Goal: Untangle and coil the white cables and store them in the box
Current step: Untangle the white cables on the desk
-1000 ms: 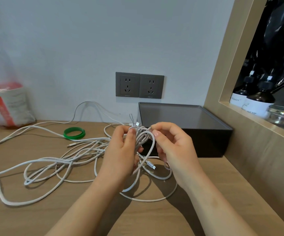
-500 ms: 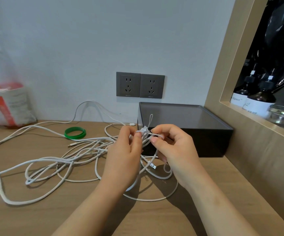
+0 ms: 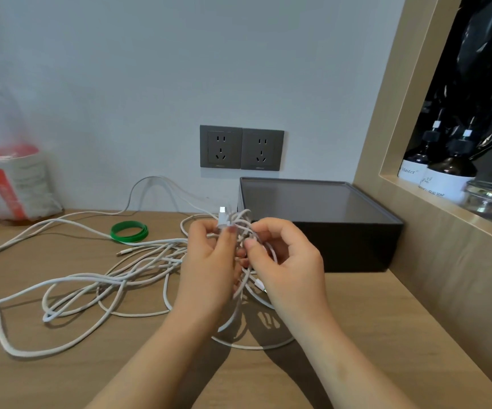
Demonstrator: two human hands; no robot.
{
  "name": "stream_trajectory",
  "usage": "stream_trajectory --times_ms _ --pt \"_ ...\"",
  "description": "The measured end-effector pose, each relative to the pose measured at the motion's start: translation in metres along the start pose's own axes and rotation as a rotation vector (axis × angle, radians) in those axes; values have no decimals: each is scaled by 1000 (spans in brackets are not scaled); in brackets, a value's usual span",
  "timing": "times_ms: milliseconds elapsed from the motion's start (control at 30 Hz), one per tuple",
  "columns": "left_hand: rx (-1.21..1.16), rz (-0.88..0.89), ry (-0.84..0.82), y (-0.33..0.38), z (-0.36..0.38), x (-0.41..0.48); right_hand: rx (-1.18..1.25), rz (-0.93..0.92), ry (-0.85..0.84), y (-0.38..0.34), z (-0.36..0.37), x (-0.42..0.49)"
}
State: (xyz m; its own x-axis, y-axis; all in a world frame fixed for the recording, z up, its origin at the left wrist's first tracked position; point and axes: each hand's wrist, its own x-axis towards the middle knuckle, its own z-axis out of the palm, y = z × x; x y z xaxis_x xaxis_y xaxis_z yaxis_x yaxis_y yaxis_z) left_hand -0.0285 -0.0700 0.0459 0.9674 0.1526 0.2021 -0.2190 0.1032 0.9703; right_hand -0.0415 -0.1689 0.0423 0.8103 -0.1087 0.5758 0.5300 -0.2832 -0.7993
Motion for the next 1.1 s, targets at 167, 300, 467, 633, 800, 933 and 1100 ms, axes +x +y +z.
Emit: stream_trajectory --times_ms 167,300,467,633,800,933,1100 --pt "-145 -105 11 2 -4 3 118 96 -79 -8 1 -1" --pt "-66 -75 33 -1 -4 2 -35 -2 -30 -2 7 -4" --pt "-79 -96 41 -1 -6 3 -70 -97 -61 -5 11 -9" --pt "-174 -220 -116 -1 -1 -2 -6 -11 -30 -8 11 -8" --pt "-75 -85 -184 2 -1 -4 88 106 -101 -14 5 -4" --pt "-87 -84 -68 1 -6 4 287 258 -123 -19 -2 1" --pt "-227 -152 5 4 -15 13 335 549 -114 -15 -10 7"
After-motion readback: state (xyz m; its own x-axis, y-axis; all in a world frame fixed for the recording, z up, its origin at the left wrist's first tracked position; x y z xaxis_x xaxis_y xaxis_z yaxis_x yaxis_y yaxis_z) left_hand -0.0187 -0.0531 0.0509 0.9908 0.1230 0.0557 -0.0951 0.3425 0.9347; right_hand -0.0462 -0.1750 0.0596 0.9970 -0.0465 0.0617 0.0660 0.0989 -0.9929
